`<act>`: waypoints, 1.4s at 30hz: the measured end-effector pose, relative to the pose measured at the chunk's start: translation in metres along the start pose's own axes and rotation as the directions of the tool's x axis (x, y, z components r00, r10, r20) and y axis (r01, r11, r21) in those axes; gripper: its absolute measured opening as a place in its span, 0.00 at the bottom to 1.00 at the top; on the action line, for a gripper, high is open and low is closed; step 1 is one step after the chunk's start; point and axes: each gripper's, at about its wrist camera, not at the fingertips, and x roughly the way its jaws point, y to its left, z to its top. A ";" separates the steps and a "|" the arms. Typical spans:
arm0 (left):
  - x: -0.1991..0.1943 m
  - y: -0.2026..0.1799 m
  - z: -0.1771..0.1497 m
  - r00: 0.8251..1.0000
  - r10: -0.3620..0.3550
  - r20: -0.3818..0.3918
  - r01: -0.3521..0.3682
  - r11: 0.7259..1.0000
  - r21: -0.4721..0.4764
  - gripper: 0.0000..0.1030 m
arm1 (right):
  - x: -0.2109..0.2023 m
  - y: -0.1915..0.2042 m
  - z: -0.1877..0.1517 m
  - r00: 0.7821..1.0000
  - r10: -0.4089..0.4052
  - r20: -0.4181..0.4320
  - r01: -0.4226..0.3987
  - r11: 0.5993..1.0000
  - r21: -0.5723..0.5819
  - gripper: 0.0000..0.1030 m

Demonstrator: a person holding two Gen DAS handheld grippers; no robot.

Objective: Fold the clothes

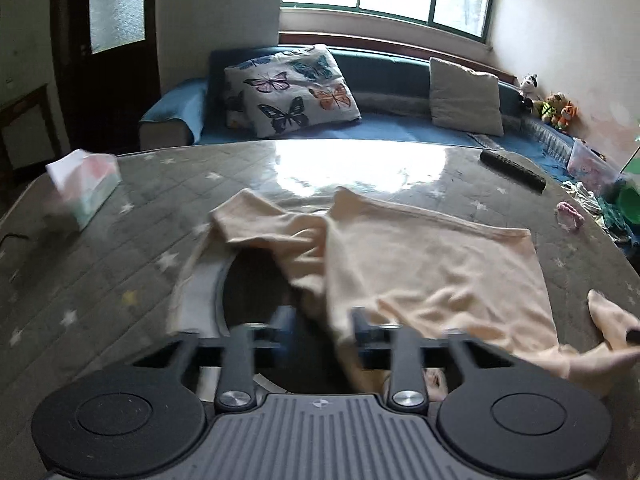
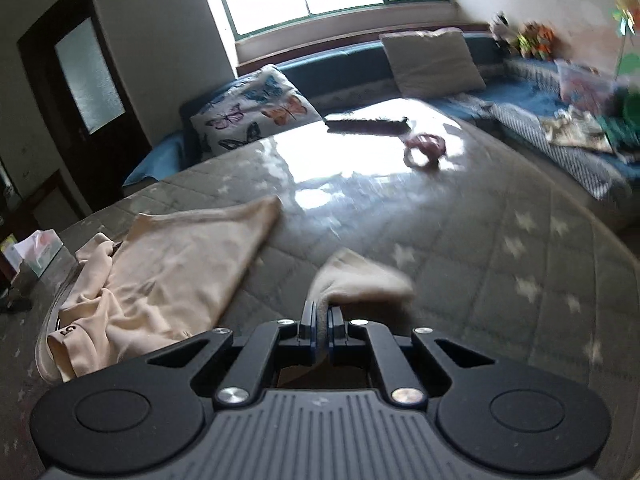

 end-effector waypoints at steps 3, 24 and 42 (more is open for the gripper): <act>0.026 -0.006 0.008 0.999 -0.003 -0.043 0.004 1.000 0.009 0.46 | 0.000 -0.007 -0.007 1.000 0.000 -0.008 0.000 1.000 0.023 0.05; -0.055 0.065 -0.048 0.995 -0.088 -0.036 0.081 0.983 -0.166 0.02 | -0.020 -0.017 -0.014 0.999 0.007 0.040 -0.009 0.999 0.042 0.05; -0.066 0.077 -0.069 0.993 -0.050 -0.102 0.042 0.996 -0.080 0.08 | -0.041 -0.059 -0.024 0.986 -0.165 0.008 0.164 0.985 0.059 0.16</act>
